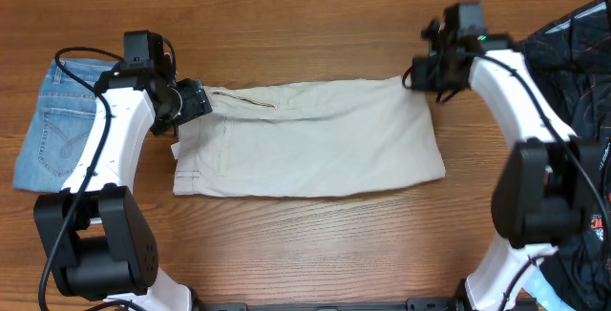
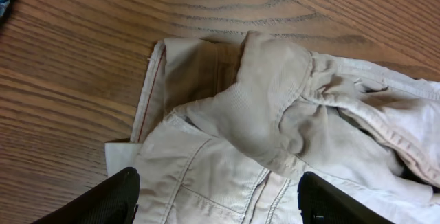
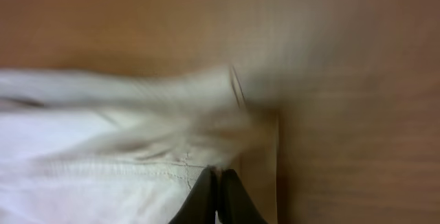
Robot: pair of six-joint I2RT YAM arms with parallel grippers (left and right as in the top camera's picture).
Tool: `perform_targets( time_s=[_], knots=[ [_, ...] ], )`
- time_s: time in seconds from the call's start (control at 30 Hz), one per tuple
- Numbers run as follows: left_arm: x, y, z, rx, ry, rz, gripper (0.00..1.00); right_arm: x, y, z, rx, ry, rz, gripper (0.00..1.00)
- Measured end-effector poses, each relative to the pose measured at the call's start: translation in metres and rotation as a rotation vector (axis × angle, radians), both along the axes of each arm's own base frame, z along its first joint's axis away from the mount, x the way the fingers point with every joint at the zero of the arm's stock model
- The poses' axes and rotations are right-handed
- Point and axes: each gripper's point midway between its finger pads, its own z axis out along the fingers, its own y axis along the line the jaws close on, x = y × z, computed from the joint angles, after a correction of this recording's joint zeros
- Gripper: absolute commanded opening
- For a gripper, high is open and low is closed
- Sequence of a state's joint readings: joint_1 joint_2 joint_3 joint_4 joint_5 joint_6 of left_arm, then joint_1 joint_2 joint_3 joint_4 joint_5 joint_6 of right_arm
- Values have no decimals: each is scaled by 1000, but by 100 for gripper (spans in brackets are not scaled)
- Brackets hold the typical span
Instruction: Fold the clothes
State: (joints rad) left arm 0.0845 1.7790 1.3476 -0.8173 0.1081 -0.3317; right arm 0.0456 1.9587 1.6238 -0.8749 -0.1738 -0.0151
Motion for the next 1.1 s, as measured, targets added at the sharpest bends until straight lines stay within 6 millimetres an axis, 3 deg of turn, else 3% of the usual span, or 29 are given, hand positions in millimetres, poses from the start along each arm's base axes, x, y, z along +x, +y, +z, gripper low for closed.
perform_targets(
  time_s=[0.13,0.2,0.3,0.5,0.77,0.8,0.87,0.9,1.1],
  knots=[
    [0,0,0,0,0,0,76,18,4,54,15,-156,13,4],
    [0,0,0,0,0,0,76,20,4,59,16,-172,15,4],
    [0,0,0,1,0,0,76,22,4,46,13,-146,17,4],
    [0,2,0,10,0,3,73,22,3,-1,6,-42,16,4],
    [10,5,3,27,-41,10,77,21,3,-35,-1,30,14,4],
    [11,5,4,27,-47,10,79,21,3,-39,-2,38,14,10],
    [12,5,4,26,-52,12,82,20,2,-43,-3,47,13,31],
    [12,5,4,23,-53,12,84,20,2,-44,-5,48,18,36],
    [13,5,4,26,-54,3,84,8,0,-49,-6,107,0,40]
  ],
)
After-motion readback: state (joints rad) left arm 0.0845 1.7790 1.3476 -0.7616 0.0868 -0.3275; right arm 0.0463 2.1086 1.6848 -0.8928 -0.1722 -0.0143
